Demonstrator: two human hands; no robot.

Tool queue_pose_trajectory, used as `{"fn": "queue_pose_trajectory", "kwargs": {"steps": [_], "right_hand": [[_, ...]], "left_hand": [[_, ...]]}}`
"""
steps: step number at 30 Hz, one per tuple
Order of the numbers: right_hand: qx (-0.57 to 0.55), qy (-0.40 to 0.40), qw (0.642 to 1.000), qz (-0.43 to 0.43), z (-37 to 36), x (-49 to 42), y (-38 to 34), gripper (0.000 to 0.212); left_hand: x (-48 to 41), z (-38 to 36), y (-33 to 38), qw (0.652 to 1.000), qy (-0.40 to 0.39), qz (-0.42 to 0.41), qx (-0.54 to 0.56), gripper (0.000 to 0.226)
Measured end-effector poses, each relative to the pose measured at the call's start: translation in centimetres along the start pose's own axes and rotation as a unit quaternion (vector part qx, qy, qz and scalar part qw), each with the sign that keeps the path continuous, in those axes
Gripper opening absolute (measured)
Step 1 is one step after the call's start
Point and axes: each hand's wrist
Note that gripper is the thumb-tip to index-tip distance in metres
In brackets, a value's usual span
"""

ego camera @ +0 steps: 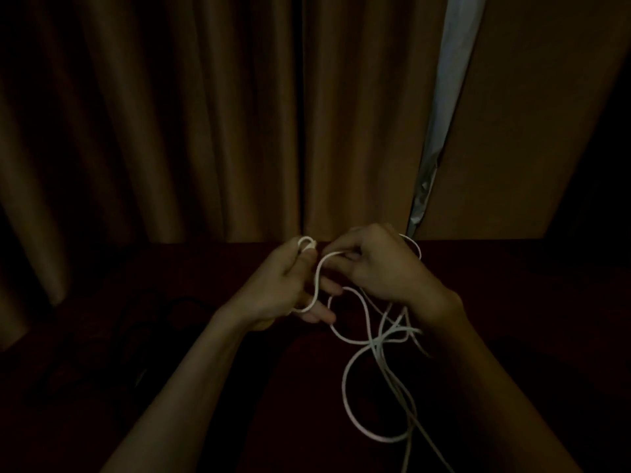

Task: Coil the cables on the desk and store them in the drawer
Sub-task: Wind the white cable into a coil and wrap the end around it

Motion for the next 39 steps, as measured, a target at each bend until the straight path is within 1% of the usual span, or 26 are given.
{"fn": "queue_pose_trajectory", "kwargs": {"steps": [2,6,8,9,11,13,15,17,19,21,23,24,25,27,29,31,34,37,39], "right_hand": [[-0.026,0.033,0.999,-0.007,0.2,0.1,0.0,0.007],[-0.072,0.048,0.996,-0.014,0.5,0.1,0.0,0.006],[-0.064,0.055,0.996,-0.012,0.6,0.1,-0.2,0.005],[-0.056,0.056,0.997,-0.012,0.7,0.1,-0.2,0.007],[-0.036,0.036,0.999,-0.006,0.9,0.1,-0.2,0.011],[-0.023,-0.006,1.0,-0.003,1.0,0.1,0.0,0.018],[-0.029,-0.044,0.999,-0.01,1.1,0.2,0.1,0.024],[-0.052,-0.06,0.997,-0.017,1.1,0.4,-0.1,0.026],[-0.092,-0.073,0.993,-0.031,1.0,0.5,-0.1,0.026],[-0.13,-0.086,0.986,-0.057,1.0,0.6,0.3,0.023],[-0.157,-0.109,0.978,-0.085,0.9,0.8,0.9,0.026],[-0.162,-0.113,0.976,-0.095,0.8,0.9,1.1,0.027],[-0.16,-0.107,0.976,-0.101,0.8,0.9,1.2,0.027],[-0.128,-0.062,0.986,-0.081,1.0,0.8,0.8,0.026],[-0.101,-0.022,0.994,-0.034,1.4,0.6,0.0,0.024],[-0.083,-0.01,0.996,0.012,1.7,0.5,-0.8,0.021],[-0.068,0.028,0.996,0.042,1.4,0.4,-0.8,0.019],[-0.094,0.082,0.992,0.025,1.1,0.2,0.2,0.018],[-0.122,0.1,0.987,0.004,0.8,0.2,0.8,0.018]], "left_hand": [[-0.3,-0.4,-0.3,1.0,-0.001,-0.015,-0.005,0.023],[-0.7,-0.7,-0.3,0.996,0.004,0.014,0.091,0.032],[-0.7,-0.8,-0.1,0.995,-0.007,0.017,0.098,0.039],[-0.7,-0.8,0.0,0.995,-0.01,0.012,0.094,0.04],[-0.6,-0.9,-0.1,0.997,-0.009,-0.008,0.073,0.031],[-0.5,-0.9,-0.2,0.998,-0.005,-0.022,0.058,0.023],[-0.4,-0.9,-0.1,0.997,-0.013,-0.015,0.071,0.021],[-0.2,-1.0,0.2,0.998,-0.023,-0.01,0.064,0.022],[-0.3,-0.8,0.1,0.999,-0.003,-0.031,0.042,0.021],[-0.7,-0.2,-0.1,0.996,0.032,-0.035,0.077,0.02],[-1.1,0.6,-0.1,0.99,0.068,-0.022,0.122,0.022],[-1.2,1.0,-0.1,0.989,0.084,-0.017,0.123,0.024],[-1.3,1.4,-0.2,0.989,0.097,-0.011,0.106,0.026],[-1.2,1.6,-0.3,0.994,0.104,0.016,0.032,0.031],[-0.9,1.2,-0.3,0.994,0.081,0.058,-0.034,0.033],[-0.6,0.5,-0.2,0.992,0.045,0.084,-0.079,0.033],[-0.4,-0.6,0.1,0.991,-0.017,0.087,-0.099,0.029],[-0.2,-1.6,0.4,0.991,-0.061,0.06,-0.103,0.036],[0.2,-2.2,0.9,0.995,-0.073,0.02,-0.067,0.038]]}}
Point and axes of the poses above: each hand's wrist, its own x-axis away from the middle knuckle, its own z-axis out of the back of the hand, y = z × x, and after that the axes turned 4 degrees about -y, right-handed
